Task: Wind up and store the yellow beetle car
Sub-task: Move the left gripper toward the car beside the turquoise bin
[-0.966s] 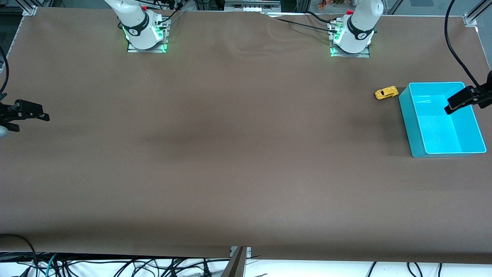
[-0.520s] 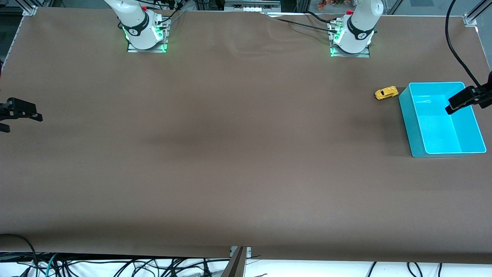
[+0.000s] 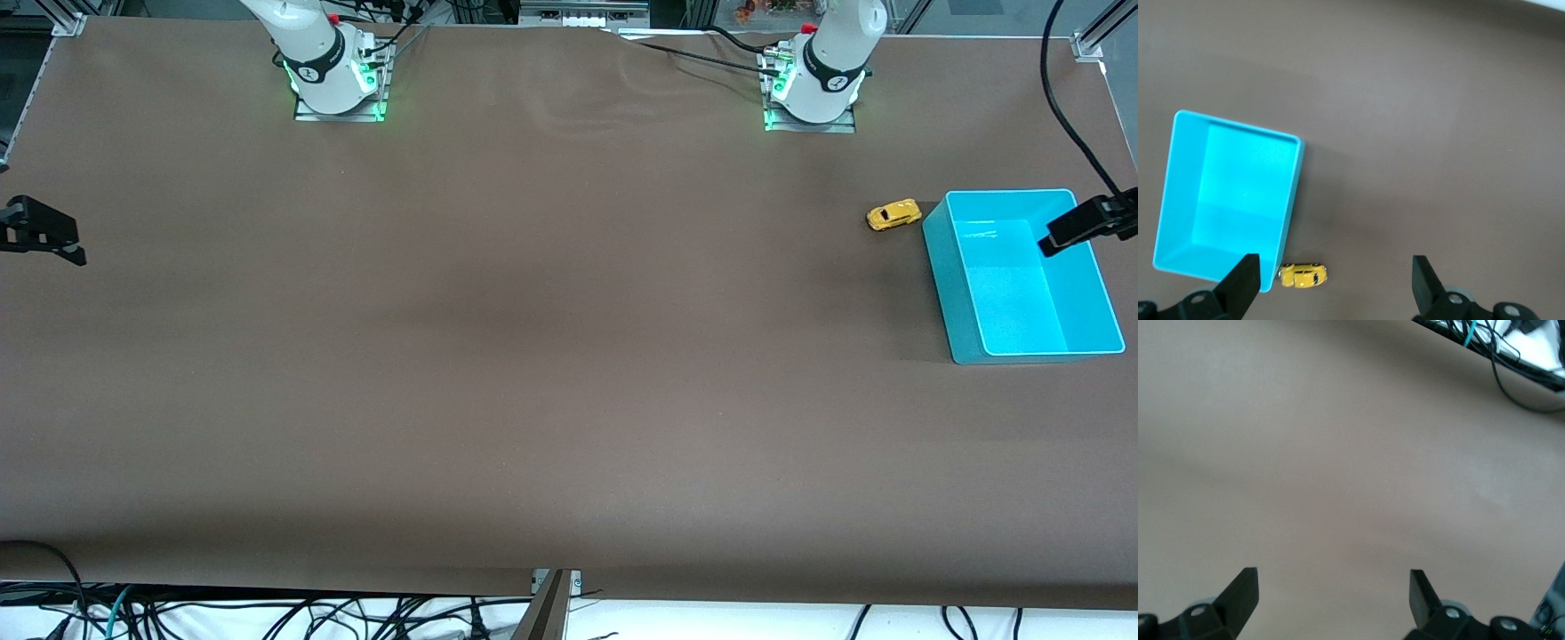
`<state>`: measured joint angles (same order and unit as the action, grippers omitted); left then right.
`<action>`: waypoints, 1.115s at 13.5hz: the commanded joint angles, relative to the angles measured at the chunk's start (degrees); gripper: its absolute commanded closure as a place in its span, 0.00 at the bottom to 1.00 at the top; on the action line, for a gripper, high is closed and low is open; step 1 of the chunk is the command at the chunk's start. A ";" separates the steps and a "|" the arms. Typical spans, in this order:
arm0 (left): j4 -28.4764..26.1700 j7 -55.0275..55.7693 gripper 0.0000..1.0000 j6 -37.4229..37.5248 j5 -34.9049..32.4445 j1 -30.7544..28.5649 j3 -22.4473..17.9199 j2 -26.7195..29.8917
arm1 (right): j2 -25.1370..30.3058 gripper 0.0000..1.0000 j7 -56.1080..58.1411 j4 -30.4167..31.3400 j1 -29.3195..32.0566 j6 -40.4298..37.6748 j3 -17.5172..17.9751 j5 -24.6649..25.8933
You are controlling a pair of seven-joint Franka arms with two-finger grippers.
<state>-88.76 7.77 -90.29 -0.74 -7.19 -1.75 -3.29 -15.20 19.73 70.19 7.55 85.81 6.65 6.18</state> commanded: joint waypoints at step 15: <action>-35.83 42.81 0.00 -17.61 -3.65 -3.80 -0.54 4.87 | 5.01 0.00 -17.18 7.69 -1.67 -4.16 -1.03 -4.95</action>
<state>-114.99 43.55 -102.47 -2.59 -12.96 -1.51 -3.20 -10.99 3.89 76.63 6.16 82.27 6.46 2.07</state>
